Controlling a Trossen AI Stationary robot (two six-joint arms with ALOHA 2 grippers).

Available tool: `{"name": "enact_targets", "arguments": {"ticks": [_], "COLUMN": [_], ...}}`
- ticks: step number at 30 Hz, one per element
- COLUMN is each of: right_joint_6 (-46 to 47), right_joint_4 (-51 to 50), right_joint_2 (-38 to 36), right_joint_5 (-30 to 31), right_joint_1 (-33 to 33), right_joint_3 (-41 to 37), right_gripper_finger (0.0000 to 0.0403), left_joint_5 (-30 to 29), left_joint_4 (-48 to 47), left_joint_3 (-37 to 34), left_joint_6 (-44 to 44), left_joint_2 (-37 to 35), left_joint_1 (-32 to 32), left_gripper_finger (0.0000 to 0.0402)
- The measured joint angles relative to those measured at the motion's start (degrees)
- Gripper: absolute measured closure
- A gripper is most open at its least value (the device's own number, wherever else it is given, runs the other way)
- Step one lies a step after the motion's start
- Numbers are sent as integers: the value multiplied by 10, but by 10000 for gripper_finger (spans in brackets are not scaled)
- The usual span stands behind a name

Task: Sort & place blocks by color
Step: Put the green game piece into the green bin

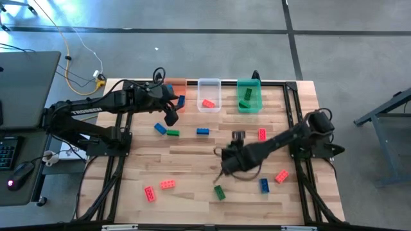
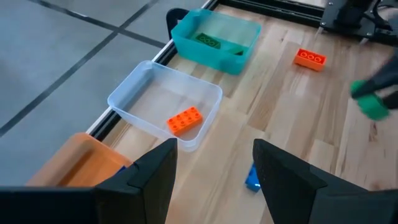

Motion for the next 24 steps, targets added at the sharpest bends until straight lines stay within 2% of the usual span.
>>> {"name": "enact_targets", "arguments": {"ticks": [14,24], "right_joint_6": [-11,-25], "right_joint_4": [-5,4], "right_joint_2": [-46,-46], "right_joint_5": [151,151], "right_joint_1": [-189,-321], "right_joint_3": [1,1], "right_gripper_finger": [293,293], "left_joint_5": [-1,-1], "left_joint_4": [-19,-26], "left_joint_3": [0,0], "left_joint_6": [6,0], "left_joint_2": [0,0], "left_joint_1": [0,0], "left_gripper_finger": [202,202]}}
